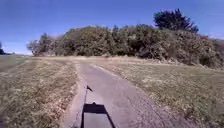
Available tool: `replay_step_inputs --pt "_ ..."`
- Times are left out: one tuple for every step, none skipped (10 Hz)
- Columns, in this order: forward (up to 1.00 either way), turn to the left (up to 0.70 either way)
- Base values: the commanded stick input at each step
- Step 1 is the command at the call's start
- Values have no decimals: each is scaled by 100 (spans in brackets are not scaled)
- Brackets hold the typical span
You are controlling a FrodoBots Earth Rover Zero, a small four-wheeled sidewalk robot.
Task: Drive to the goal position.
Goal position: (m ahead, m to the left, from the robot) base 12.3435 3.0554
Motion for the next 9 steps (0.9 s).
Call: replay_step_inputs --pt "70 14" --pt "70 14" --pt "70 14" --pt "70 14" --pt "70 14" --pt "70 14" --pt "70 14" --pt "70 14" --pt "70 14"
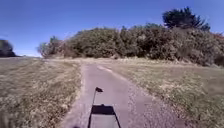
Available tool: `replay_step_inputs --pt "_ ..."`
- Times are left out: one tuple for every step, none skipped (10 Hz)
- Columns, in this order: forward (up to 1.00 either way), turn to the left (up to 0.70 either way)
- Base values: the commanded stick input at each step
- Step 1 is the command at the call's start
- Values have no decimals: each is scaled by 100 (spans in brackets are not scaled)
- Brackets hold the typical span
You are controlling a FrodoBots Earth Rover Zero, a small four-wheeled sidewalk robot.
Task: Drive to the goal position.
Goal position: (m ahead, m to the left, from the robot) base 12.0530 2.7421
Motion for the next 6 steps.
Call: replay_step_inputs --pt "70 14" --pt "70 14" --pt "70 14" --pt "70 11" --pt "70 9" --pt "70 5"
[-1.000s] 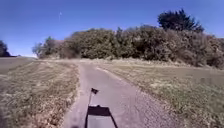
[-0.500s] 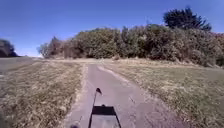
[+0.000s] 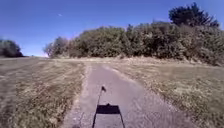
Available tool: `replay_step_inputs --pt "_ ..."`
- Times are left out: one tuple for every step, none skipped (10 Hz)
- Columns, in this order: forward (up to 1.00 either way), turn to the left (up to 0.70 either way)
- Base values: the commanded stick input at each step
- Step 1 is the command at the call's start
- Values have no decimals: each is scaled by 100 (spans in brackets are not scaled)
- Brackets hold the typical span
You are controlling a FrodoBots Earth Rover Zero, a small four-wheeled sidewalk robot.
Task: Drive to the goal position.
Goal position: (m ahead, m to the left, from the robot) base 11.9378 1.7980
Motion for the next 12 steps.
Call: replay_step_inputs --pt "70 2" --pt "70 0" --pt "70 0" --pt "70 0" --pt "70 0" --pt "70 0" --pt "70 0" --pt "70 0" --pt "70 0" --pt "70 0" --pt "70 0" --pt "70 0"
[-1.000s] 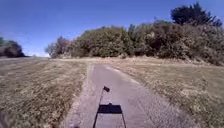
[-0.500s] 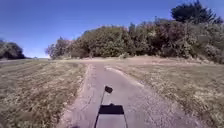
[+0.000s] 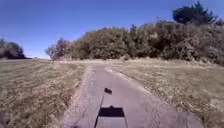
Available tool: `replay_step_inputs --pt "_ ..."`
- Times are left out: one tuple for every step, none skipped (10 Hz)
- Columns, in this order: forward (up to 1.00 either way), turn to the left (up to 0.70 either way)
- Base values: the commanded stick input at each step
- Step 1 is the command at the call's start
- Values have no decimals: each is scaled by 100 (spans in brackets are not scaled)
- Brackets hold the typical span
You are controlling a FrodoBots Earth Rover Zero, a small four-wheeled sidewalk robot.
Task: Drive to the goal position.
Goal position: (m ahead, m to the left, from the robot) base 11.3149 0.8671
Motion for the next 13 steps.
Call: replay_step_inputs --pt "70 0" --pt "70 0" --pt "70 0" --pt "0 0" --pt "0 0" --pt "70 0" --pt "70 0" --pt "70 0" --pt "70 0" --pt "70 0" --pt "0 0" --pt "0 0" --pt "0 0"
